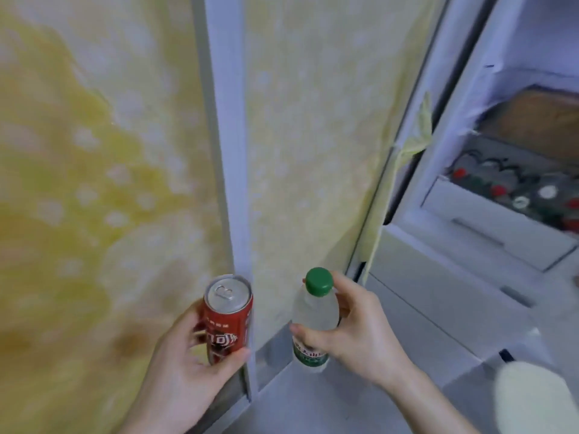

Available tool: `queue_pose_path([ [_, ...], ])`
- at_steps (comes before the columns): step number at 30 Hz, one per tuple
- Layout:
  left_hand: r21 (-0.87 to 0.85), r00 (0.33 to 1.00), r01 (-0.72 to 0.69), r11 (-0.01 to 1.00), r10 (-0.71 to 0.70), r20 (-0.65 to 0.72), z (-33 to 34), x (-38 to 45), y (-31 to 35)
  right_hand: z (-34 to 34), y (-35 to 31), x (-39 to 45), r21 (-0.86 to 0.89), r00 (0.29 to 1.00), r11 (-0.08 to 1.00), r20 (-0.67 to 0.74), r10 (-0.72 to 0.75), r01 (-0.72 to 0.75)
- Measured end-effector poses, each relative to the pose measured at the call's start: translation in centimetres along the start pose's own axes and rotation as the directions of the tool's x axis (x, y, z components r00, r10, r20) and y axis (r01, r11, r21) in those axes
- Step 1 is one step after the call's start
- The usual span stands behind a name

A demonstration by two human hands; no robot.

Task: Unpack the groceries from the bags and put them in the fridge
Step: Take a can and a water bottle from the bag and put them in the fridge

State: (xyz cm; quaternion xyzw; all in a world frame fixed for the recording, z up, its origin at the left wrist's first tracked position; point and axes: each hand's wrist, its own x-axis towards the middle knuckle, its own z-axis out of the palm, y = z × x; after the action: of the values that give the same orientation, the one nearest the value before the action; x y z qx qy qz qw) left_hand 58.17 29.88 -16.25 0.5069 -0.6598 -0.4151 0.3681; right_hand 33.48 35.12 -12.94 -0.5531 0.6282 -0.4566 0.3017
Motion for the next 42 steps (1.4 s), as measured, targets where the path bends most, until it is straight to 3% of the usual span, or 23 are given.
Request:
queue_pose_path([
  [3,-0.005,0.989,-0.106,0.994,0.106,0.099,4.5,2.9,2.7,-5.4,1.1,-0.8,-0.015,0.99,1.0,-0.136,0.021,-0.023],
  [12,-0.086,0.915,-0.25,0.964,0.265,0.306,17.4,8.2,10.4,-19.0,4.0,-1.7,-0.116,0.911,0.991,-0.413,0.015,-0.069],
  [19,-0.174,0.831,-0.272,0.946,0.322,0.453,26.7,10.7,14.5,-25.6,5.7,-3.9,-0.119,0.823,0.984,-0.566,0.046,-0.136],
  [24,-0.246,0.749,-0.282,0.927,0.373,0.548,33.1,12.2,18.5,-29.3,5.7,-6.6,-0.1,0.722,0.977,-0.688,0.068,-0.188],
  [32,-0.406,0.494,-0.295,0.865,0.502,0.71,40.7,13.5,24.8,-32.1,3.7,-9.3,-0.041,0.533,0.965,-0.839,0.107,-0.258],
  [39,-0.526,0.212,-0.201,0.827,0.561,0.8,46.0,13.8,28.3,-32.3,1.6,-10.8,0.021,0.288,0.961,-0.952,0.103,-0.277],
  [42,-0.566,0.103,-0.194,0.801,0.59,0.801,47.3,12.6,29.0,-32.4,0.8,-12.4,-0.007,0.204,0.934,-0.976,0.071,-0.356],
])
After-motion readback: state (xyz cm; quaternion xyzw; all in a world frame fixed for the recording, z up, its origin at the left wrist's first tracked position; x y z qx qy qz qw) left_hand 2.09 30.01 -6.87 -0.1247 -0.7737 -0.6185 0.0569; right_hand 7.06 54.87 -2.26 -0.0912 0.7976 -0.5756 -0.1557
